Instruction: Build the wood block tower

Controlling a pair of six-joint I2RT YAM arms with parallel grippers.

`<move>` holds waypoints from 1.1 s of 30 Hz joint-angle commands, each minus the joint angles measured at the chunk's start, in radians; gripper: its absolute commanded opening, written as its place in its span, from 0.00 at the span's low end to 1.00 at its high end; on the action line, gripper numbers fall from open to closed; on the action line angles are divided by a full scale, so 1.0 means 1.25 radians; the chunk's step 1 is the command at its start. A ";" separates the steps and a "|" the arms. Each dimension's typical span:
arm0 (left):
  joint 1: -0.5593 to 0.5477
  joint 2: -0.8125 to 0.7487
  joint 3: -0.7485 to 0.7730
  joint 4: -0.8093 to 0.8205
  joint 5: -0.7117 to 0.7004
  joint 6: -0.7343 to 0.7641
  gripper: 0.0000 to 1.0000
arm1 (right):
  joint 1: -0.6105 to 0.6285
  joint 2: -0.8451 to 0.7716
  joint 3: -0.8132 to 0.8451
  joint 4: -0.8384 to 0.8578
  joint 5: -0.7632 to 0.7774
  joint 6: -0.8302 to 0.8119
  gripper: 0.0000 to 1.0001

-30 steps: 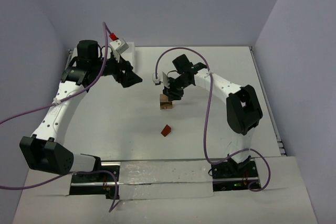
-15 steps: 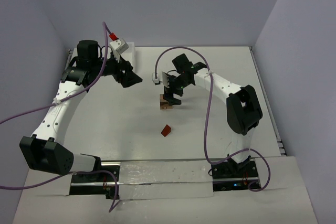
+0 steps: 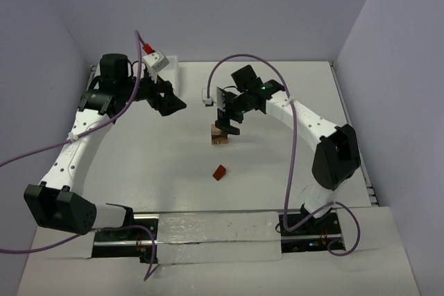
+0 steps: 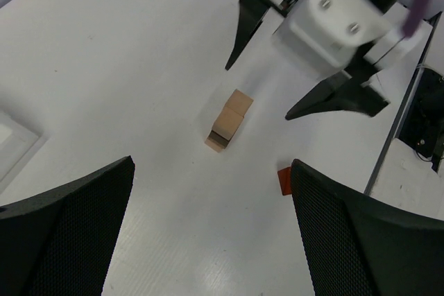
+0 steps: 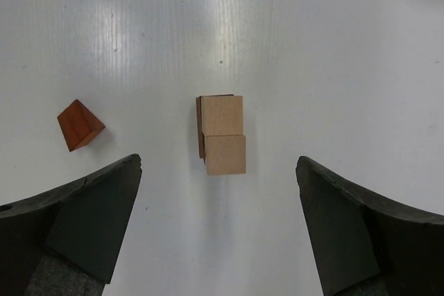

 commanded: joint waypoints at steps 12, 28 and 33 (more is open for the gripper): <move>-0.395 -0.187 -0.248 -0.116 -0.427 0.106 0.91 | -0.229 -0.368 -0.153 0.191 -0.001 0.382 1.00; -0.648 0.249 -0.064 -0.188 -0.614 -0.090 0.64 | -0.496 -0.667 -0.456 0.266 0.033 0.615 1.00; -0.656 0.347 0.013 -0.225 -0.620 -0.119 0.63 | -0.542 -0.679 -0.477 0.287 0.018 0.666 1.00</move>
